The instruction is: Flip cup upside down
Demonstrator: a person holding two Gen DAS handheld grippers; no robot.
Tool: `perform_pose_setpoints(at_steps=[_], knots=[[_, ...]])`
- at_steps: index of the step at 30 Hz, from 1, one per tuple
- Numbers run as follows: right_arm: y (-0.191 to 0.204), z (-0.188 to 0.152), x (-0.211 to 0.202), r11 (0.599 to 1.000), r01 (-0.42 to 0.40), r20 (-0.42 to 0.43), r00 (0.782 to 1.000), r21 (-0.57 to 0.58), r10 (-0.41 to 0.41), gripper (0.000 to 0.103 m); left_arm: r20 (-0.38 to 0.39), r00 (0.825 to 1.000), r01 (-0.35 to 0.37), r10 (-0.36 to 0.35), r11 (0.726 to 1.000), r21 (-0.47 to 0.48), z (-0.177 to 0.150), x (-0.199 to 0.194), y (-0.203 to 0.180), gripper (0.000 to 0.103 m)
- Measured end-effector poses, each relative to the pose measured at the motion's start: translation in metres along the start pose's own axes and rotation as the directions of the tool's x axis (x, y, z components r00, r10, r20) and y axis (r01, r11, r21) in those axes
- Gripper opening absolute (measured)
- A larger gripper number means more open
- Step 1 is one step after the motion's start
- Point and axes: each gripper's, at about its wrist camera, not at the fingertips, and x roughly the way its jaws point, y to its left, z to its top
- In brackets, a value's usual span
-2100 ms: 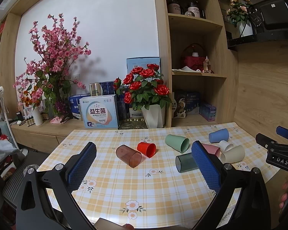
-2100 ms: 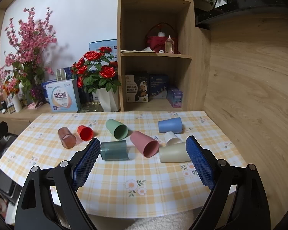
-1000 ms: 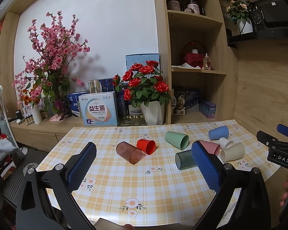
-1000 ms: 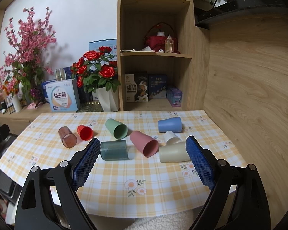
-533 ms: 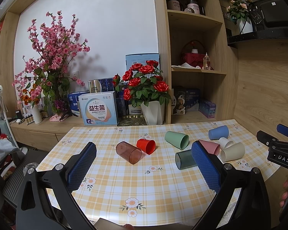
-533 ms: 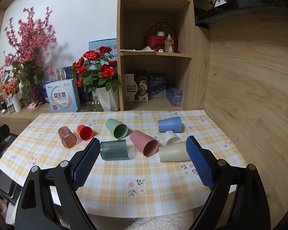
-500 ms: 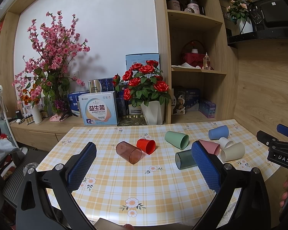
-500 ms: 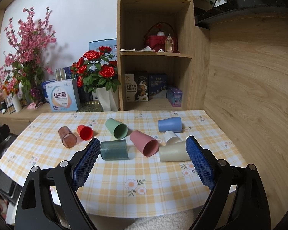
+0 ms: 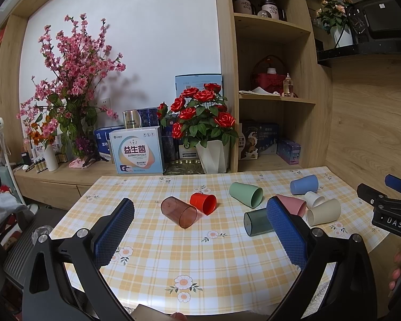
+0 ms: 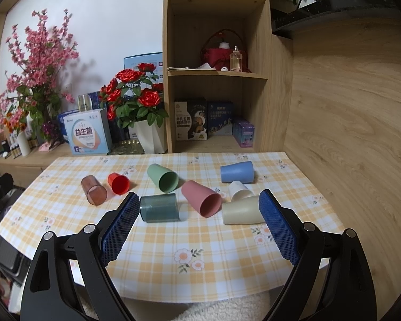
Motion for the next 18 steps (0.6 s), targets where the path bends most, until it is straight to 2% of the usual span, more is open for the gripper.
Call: perform_pose_setpoints(at_steps=[6,11,15,18], knots=[[0.000,-0.005,0.004,1.000,-0.019,-0.023,1.000,0.014,0.019,0.088,-0.041,0.998,0.047,-0.048,0.999,-0.021,-0.008,0.009,0.003,0.097],[-0.012,0.001,0.018,0.998,-0.050,-0.079,0.995,0.050,0.054,0.088,-0.101,0.988,0.111,-0.116,0.992,-0.055,-0.008,0.023,0.012,0.097],[-0.035,0.001,0.044,0.991,-0.095,-0.139,0.984,0.090,0.107,0.088,-0.132,0.985,0.103,-0.110,0.993,-0.058,-0.008,0.042,0.021,0.097],[-0.058,0.000,0.076,0.993,-0.074,-0.215,0.972,0.089,0.092,0.088,-0.156,0.984,0.085,-0.087,0.996,-0.019,-0.008,0.061,0.024,0.097]])
